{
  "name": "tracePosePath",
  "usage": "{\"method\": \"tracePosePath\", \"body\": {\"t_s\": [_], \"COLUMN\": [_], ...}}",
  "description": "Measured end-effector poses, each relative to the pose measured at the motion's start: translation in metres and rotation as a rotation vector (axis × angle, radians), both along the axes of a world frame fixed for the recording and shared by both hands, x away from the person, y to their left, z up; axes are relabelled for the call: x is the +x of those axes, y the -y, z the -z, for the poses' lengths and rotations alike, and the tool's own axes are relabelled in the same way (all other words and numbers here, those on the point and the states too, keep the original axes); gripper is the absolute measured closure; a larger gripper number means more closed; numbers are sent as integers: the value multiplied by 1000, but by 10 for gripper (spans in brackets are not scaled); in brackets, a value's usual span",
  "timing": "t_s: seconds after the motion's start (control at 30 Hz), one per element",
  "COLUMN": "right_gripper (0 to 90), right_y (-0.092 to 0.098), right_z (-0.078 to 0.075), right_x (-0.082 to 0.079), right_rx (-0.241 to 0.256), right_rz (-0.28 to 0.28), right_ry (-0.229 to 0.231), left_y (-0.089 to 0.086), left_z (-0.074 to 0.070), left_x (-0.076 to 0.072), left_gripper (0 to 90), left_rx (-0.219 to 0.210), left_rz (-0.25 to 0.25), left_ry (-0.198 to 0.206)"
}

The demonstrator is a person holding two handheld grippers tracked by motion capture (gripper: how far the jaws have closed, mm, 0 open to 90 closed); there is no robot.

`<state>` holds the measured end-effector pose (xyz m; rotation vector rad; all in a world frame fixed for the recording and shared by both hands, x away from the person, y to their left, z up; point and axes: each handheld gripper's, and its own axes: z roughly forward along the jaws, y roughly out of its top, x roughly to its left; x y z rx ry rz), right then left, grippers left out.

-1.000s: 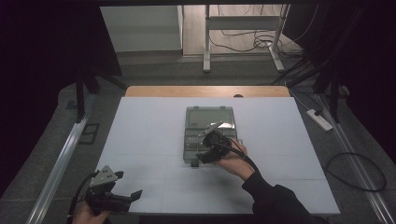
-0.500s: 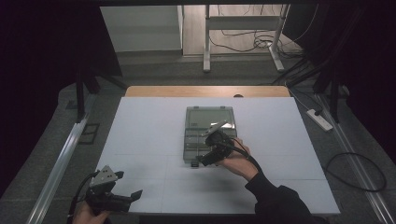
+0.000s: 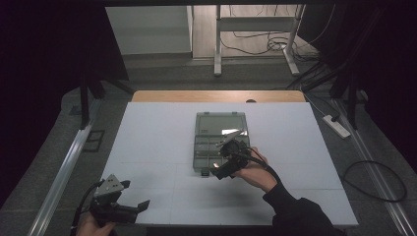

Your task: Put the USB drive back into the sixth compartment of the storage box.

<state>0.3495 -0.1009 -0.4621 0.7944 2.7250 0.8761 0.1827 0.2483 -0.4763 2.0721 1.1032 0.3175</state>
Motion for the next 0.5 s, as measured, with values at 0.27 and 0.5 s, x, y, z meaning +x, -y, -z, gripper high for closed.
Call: {"method": "tracePosePath", "body": {"t_s": [0.27, 0.5], "right_gripper": [12, 11], "right_y": [3, 7], "right_z": [2, -1], "right_x": [-4, -9], "right_rx": [2, 20], "right_rz": [-7, -17], "right_ry": [0, 17], "left_y": [0, 0], "left_z": [0, 0], "left_x": [0, 0], "left_gripper": [37, 37], "left_rx": [-1, -2], "left_rz": [0, 0], "left_ry": [2, 2]}}
